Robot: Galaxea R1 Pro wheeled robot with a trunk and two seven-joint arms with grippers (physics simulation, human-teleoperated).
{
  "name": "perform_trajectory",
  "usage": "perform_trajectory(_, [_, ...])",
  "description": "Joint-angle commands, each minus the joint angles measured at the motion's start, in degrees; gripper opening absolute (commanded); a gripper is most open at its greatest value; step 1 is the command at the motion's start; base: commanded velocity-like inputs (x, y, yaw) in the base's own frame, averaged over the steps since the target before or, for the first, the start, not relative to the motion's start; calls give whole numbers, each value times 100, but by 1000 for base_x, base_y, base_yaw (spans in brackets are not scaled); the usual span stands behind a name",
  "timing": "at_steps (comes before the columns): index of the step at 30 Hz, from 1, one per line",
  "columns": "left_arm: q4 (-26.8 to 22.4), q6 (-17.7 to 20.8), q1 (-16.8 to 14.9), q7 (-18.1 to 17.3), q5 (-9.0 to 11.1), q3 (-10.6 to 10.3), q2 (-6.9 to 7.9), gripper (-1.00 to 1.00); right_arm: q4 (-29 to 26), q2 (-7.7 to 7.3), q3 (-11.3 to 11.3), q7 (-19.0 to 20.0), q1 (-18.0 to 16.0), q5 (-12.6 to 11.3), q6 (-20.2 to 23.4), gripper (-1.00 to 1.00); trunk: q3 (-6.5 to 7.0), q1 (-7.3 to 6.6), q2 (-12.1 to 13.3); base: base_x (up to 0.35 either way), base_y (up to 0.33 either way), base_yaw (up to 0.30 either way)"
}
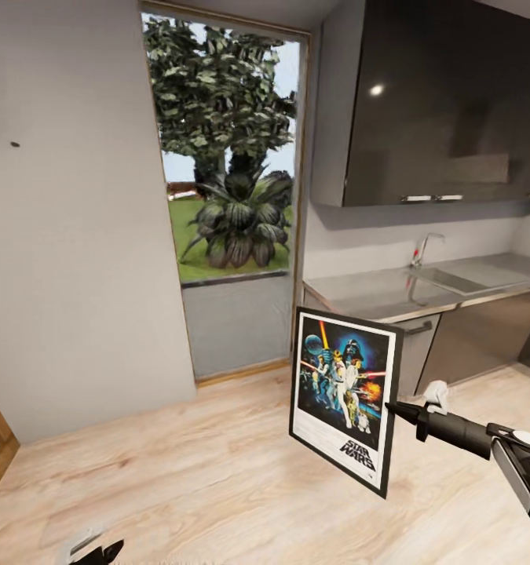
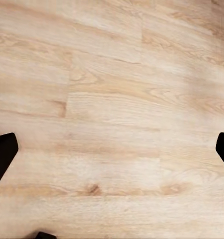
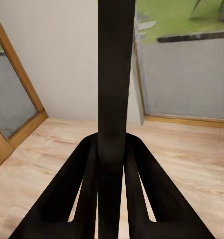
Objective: Pick up the poster from the kitchen countertop and hang it on one of the wall nails in the kitchen.
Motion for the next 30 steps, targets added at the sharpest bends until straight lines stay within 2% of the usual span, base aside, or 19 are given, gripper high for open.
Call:
perform_trajectory(1, [4, 30, -3, -29, 45, 16, -1, 100, 0, -1, -5, 41, -1, -43, 84, -100, -5, 2, -5, -1, 294, 272])
perform_trajectory(10, [4, 33, -3, -31, 45, 16, 0, 100, 0, 0, -1, 1, -1, -43, 84, -100, -32, 2, -5, 0, 296, 226])
perform_trajectory(30, [-2, 38, -3, -31, 45, 16, 0, 100, 6, 0, 0, 8, -1, -52, 84, -100, -35, 2, -5, 0, 334, 9])
